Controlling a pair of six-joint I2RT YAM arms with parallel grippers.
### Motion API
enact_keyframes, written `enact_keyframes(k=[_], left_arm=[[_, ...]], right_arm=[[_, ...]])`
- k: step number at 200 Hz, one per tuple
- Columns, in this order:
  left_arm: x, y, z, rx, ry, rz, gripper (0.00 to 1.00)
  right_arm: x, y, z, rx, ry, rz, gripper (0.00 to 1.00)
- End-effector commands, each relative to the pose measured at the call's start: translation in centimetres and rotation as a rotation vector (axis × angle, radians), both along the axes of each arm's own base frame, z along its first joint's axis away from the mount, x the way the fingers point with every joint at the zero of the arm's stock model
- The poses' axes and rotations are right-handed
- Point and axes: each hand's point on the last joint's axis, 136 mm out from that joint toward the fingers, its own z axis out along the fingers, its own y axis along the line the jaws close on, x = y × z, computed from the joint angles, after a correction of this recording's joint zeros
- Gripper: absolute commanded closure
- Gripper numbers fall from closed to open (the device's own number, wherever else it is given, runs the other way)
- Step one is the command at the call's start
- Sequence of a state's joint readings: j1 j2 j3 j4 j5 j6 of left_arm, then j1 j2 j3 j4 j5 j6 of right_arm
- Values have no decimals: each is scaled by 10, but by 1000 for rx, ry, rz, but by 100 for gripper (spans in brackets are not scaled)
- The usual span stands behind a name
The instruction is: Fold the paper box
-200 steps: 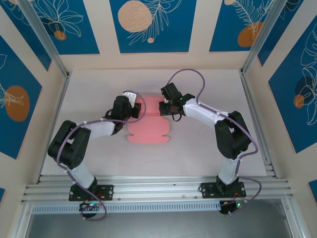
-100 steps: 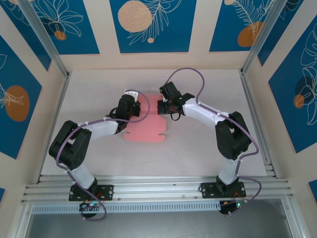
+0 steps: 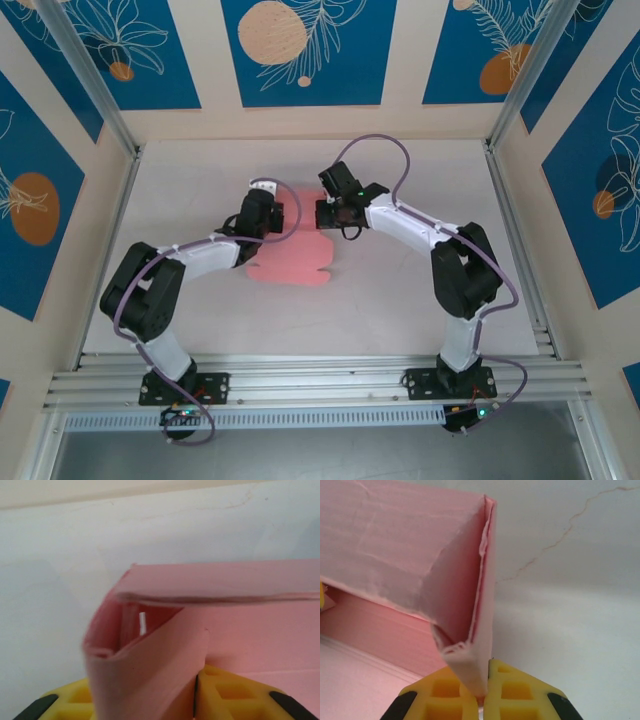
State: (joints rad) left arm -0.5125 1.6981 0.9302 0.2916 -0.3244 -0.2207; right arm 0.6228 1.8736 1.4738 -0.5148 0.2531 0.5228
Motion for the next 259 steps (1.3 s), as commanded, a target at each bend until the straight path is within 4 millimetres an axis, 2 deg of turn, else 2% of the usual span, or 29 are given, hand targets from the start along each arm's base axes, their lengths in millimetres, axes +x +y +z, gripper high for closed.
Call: enact_keyframes(k=[1,15,29,55,94,115,132,156,179,208,238,259], left_arm=[[-20,-8,-18,-90,105,-45,67],[-27,-2,-21,-87,130,-25,68],[-32,11,-25,-44,145,31,74],[-42,33,-37,-1,172,128,82],[-56,35,-49,-33,208,174,87],[-62,39,-56,-15,231,206,89],[-66,39,-60,-32,240,218,92],[-68,39,-66,-35,252,219,94],[-69,43,-67,-19,252,239,96],[-67,48,-66,-11,240,270,99],[-66,50,-67,-11,238,291,100],[-66,52,-67,-13,236,301,100]], right_arm=[[-13,9,-1,22,87,18,100],[-20,11,-3,27,129,27,100],[-28,11,-8,18,171,30,100],[-43,6,-26,-34,231,15,100],[-53,4,-48,-122,276,1,99],[-51,-2,-59,-231,275,-10,99],[-47,-4,-67,-295,271,-12,93],[-39,-7,-79,-365,267,-25,93],[-33,-20,-81,-510,235,-44,93],[-30,-39,-82,-722,211,-48,84],[-32,-56,-85,-838,209,-62,78],[-33,-63,-88,-872,218,-70,78]])
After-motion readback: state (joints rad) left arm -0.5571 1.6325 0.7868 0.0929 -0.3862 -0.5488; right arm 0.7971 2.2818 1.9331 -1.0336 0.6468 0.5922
